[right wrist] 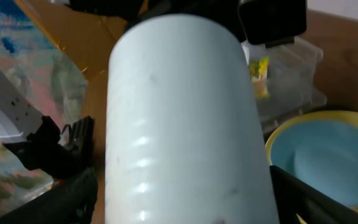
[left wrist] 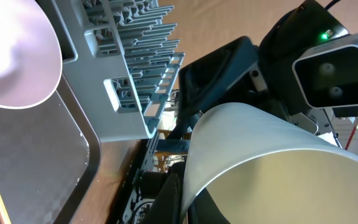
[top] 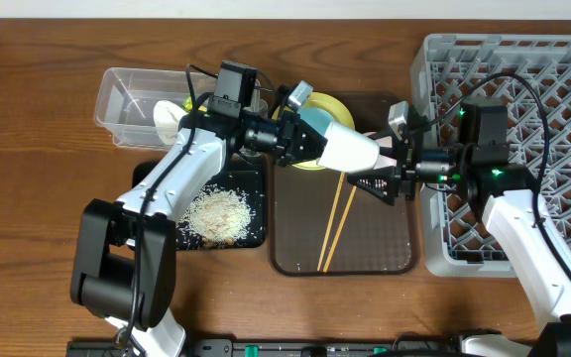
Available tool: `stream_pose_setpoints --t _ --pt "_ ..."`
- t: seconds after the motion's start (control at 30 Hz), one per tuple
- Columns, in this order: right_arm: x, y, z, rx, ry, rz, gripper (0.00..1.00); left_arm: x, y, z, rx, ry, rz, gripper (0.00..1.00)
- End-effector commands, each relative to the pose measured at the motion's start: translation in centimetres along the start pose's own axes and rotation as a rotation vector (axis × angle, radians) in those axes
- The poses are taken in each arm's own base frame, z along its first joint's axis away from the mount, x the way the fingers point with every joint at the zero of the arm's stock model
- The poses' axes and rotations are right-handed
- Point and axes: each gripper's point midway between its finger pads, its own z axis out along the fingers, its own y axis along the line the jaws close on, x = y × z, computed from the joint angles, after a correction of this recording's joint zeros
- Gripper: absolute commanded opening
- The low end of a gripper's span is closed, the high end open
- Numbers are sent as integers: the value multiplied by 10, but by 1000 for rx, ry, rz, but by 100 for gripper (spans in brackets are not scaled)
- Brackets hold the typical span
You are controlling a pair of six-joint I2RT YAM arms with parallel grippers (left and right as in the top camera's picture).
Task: Sort waste into correct bins and load items into the dishwasher rack
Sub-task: 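Hand the white cup from the left gripper to the right gripper, then place the white cup into the dishwasher rack with the right gripper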
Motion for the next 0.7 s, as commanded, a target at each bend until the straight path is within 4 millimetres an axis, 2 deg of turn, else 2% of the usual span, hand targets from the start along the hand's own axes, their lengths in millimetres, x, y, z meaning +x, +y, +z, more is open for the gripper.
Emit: stream_pose_setpoints --t 0.0,0.37,0.4,0.43,0.47,0.53,0.6,0.67 --pt "-10 5 -1 -36 -24 -50 80 2 -4 0 24 14 -5 6" --pt "-13 3 -1 -25 -32 -81 66 2 -4 0 22 13 -5 6" --pt "-13 1 0 -17 -29 -81 65 1 -2 0 12 6 -5 8" --pt "-12 0 0 -5 -25 -80 63 -1 1 0 -5 -4 -5 14" --pt "-11 -3 0 8 -21 -79 62 -4 6 0 -32 -20 -6 21" --pt "-10 -8 -1 37 -11 -70 60 -11 20 -1 -115 -67 -18 25" --pt "-7 -17 -1 92 4 -40 59 -19 41 -6 -230 -127 -41 34" --pt "-4 -32 -4 176 23 9 54 -25 58 -13 -329 -176 -55 34"
